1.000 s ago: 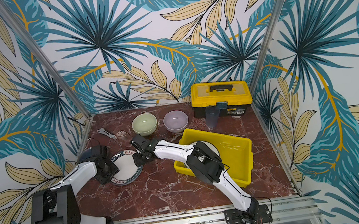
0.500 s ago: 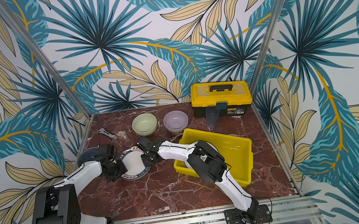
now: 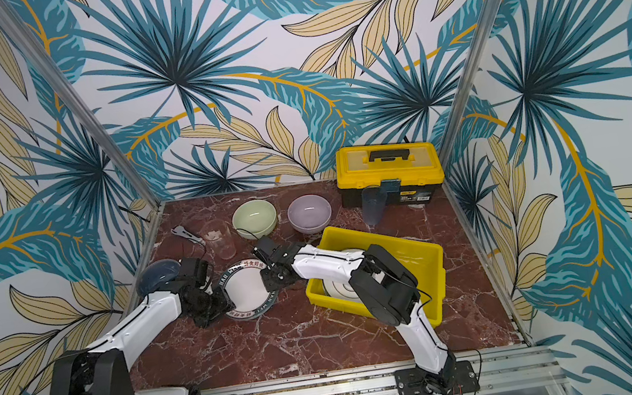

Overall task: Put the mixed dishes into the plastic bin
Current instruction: 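Close both grippers on the green-rimmed plate's rim nearest the robot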

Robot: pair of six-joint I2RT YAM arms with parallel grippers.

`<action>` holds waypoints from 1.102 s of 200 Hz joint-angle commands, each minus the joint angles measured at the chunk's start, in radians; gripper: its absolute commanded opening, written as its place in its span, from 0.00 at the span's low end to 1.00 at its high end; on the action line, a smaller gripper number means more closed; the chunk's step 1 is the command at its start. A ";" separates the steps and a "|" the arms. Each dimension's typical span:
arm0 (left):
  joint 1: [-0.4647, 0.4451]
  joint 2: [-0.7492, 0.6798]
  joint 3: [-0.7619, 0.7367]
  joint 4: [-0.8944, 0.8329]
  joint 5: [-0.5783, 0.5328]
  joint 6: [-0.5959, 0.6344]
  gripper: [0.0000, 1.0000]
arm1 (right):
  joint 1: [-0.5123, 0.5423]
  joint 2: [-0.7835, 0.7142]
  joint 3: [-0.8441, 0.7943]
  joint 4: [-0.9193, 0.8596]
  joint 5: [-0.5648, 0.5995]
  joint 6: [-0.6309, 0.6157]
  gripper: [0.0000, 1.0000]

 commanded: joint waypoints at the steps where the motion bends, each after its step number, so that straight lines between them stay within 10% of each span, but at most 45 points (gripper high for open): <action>1: 0.007 0.017 0.055 -0.032 -0.120 -0.026 0.58 | -0.013 -0.026 -0.014 -0.003 0.000 0.006 0.37; 220: 0.048 0.209 0.101 0.143 -0.160 0.095 0.31 | -0.086 -0.009 -0.064 0.123 -0.124 0.099 0.32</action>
